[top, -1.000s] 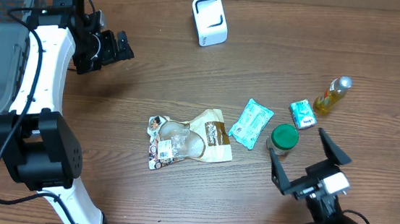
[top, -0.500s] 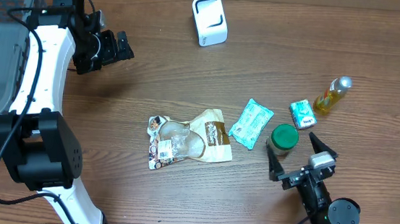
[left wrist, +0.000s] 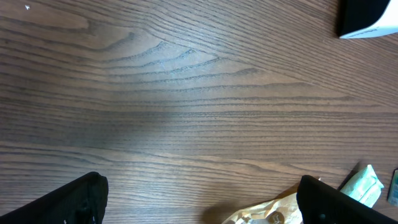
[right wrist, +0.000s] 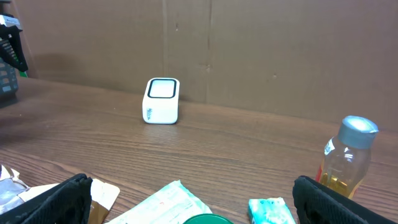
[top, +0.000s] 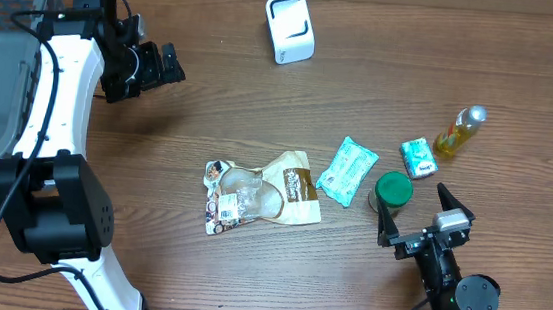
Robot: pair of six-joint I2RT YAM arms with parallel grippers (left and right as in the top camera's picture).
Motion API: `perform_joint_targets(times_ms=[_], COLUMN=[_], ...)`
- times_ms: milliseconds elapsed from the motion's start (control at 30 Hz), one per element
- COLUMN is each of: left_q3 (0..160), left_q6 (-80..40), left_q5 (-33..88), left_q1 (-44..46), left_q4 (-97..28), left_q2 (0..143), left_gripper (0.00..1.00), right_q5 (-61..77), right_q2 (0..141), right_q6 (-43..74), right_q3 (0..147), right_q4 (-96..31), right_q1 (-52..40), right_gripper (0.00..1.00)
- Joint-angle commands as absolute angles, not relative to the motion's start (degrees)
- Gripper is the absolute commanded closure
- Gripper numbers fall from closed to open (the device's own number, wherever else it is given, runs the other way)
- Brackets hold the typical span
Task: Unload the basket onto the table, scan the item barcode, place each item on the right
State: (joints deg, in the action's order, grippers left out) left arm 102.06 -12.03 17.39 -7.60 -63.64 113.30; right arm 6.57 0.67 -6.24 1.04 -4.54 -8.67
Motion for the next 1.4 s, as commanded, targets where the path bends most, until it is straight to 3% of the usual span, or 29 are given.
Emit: perform_joint_targets(times_ms=[0,933,1367], left_q3=[103.18,103.18,103.18], left_q6=[-12.4,-12.4,-12.43], left_q5=[17.41,17.41,17.41], left_q1=[-7.38,-7.09,-7.14], left_q4=[-63.61,-63.64,-63.64], left_q2=[113.14,111.0,77.71], left_gripper=[0.0,0.0,0.0], right_q5=[5.8,5.8,5.8], right_q2=[0.19,0.19,0.19], right_q6=[-6.39,-6.39,-6.39], right_q3=[0.47,0.47,0.47], right_q4=[-4.38,-4.38,-4.38], right_q1=[-8.82,-8.82,-8.82], right_gripper=[0.0,0.0,0.0])
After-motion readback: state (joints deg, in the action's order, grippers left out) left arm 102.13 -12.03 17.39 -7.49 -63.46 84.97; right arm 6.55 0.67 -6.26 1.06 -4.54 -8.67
